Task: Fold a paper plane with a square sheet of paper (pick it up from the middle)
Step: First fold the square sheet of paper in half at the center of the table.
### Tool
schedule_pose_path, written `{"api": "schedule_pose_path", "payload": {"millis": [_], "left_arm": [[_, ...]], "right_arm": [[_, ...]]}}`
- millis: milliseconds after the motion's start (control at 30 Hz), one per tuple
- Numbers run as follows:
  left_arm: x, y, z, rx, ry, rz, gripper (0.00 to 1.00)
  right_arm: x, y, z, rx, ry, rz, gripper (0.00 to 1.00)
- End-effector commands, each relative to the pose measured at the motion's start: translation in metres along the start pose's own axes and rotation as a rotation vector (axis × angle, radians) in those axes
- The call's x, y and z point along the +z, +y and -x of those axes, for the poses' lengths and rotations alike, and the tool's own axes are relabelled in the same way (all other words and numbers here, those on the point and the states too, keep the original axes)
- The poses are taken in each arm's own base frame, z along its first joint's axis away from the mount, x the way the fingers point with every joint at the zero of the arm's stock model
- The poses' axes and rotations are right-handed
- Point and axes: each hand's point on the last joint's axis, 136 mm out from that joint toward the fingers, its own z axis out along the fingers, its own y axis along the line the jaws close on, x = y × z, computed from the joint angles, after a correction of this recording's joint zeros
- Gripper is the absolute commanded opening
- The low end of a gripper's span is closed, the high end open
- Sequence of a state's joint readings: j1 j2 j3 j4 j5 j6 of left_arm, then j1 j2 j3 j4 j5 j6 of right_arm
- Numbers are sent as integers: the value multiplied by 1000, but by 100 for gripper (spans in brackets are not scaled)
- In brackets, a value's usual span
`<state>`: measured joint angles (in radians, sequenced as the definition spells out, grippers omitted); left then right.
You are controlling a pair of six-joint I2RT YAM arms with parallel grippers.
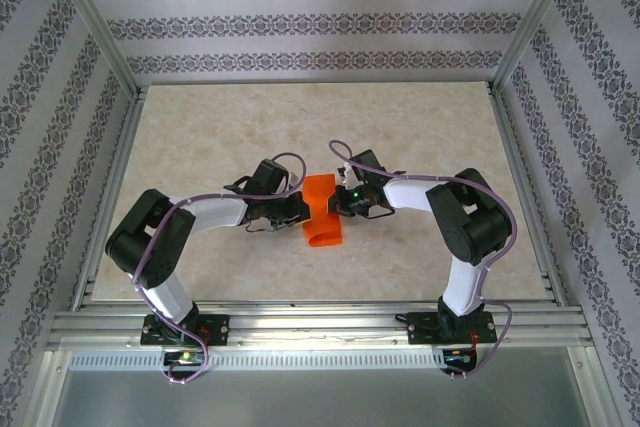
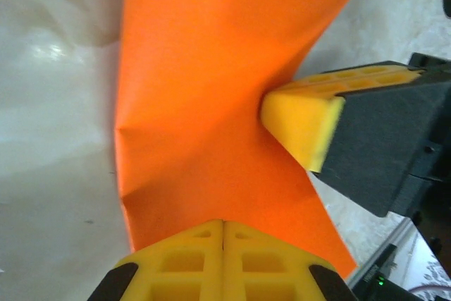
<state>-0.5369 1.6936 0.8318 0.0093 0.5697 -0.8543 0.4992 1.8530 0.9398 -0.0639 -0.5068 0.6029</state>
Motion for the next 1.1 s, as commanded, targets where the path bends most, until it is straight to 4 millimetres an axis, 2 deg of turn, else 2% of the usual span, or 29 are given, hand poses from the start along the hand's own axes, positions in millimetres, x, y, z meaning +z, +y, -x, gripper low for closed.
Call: {"api": "schedule_pose_path", "payload": {"millis": [0, 133, 200, 300, 400, 467, 633, 733, 933, 1067], "left_arm": [[7, -5, -5, -28, 16, -24, 1], [18, 9, -19, -49, 62, -18, 1], [21, 23, -29, -53, 87, 25, 1], [19, 46, -40, -49, 105, 113, 1], [14, 55, -45, -44, 101, 145, 1], [9, 50, -40, -33, 81, 150, 1], [-6, 5, -22, -6, 13, 29, 3], [-8, -13, -21, 3, 3, -29, 3], [9, -13, -32, -21, 55, -68, 3], [22, 9, -47, -42, 97, -12, 4]], "right_arm": [[4, -49, -32, 106, 85, -171, 0], [4, -49, -31, 107, 85, -170, 0], [3, -49, -31, 106, 83, -170, 0], [3, -49, -32, 107, 86, -171, 0], [2, -50, -33, 109, 86, -175, 0], [2, -50, -32, 109, 82, -177, 0], [0, -49, -31, 108, 73, -176, 0], [0, -48, -30, 109, 72, -174, 0], [0, -48, -30, 109, 74, -173, 0], [-1, -47, -31, 108, 73, -172, 0]]}}
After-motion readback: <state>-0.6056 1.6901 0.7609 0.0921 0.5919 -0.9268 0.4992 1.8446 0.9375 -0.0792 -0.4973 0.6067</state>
